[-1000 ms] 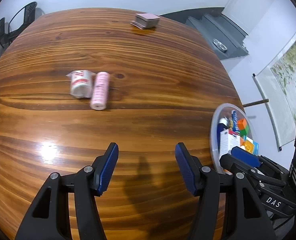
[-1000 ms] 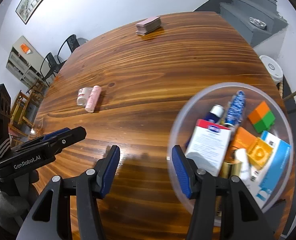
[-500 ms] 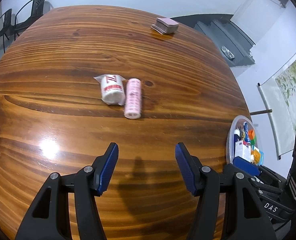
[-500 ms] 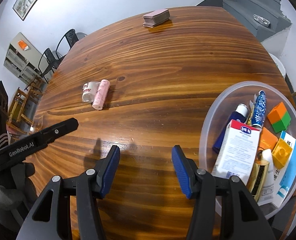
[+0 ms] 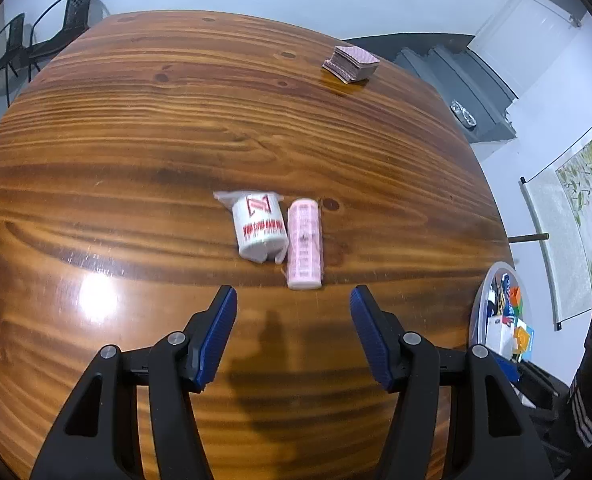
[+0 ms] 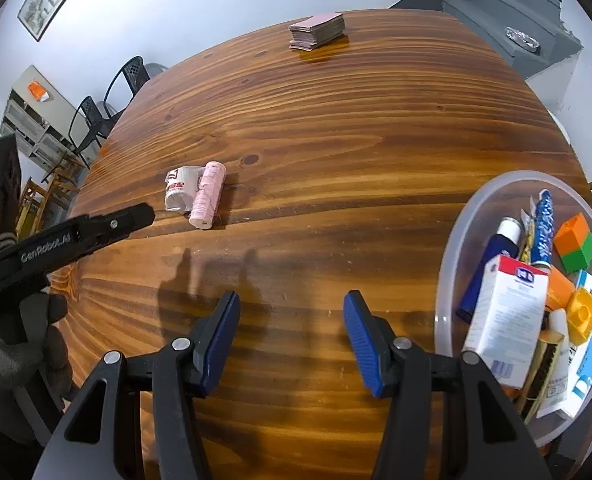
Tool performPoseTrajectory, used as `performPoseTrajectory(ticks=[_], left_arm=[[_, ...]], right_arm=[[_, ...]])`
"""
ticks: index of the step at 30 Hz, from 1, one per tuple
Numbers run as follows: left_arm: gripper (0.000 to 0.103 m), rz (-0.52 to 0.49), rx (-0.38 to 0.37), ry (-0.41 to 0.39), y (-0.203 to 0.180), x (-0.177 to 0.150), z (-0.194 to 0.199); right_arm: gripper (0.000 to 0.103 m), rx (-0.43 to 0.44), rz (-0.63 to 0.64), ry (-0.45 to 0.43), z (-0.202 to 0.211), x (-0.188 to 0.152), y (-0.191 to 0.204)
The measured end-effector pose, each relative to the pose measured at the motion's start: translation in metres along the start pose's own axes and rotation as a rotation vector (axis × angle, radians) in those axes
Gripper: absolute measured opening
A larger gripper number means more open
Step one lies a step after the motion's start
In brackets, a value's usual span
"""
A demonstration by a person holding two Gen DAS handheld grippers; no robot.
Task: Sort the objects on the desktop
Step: 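Move both tools back toward the bandage roll and pink roller, then grasp the white bandage roll with the left tool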
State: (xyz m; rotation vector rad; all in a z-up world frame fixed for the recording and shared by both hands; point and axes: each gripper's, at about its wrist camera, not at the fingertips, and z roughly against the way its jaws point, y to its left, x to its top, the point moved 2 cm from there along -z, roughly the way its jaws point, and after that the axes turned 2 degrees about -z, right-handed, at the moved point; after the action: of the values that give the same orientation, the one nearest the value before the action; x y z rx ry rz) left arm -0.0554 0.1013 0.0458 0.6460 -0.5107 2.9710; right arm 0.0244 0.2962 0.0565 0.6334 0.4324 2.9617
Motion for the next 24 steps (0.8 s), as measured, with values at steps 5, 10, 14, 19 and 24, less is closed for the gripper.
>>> performPoseTrajectory(ticks=[5,10,14,19,24], left_arm=[[0.063,-0.007,-0.007,0.007,0.003,0.014,-0.011],[0.063,0.007,-0.020,0.026,0.008,0.023,-0.026],[0.063,0.017,-0.021,0.037,0.013,0.029,-0.036],[0.063,0.035,-0.012,0.045,0.022,0.033,-0.046],[0.063,0.051,-0.010,0.052,0.029,0.037,-0.054]], right_arm=[[0.059,-0.004,-0.003,0.007,-0.007,0.004,0.005],[0.058,-0.012,-0.017,0.016,-0.013,0.006,0.006],[0.058,-0.018,-0.029,0.023,-0.018,0.008,0.006],[0.058,-0.019,-0.026,0.035,-0.025,0.010,0.011],[0.058,-0.018,-0.015,0.047,-0.032,0.014,0.016]])
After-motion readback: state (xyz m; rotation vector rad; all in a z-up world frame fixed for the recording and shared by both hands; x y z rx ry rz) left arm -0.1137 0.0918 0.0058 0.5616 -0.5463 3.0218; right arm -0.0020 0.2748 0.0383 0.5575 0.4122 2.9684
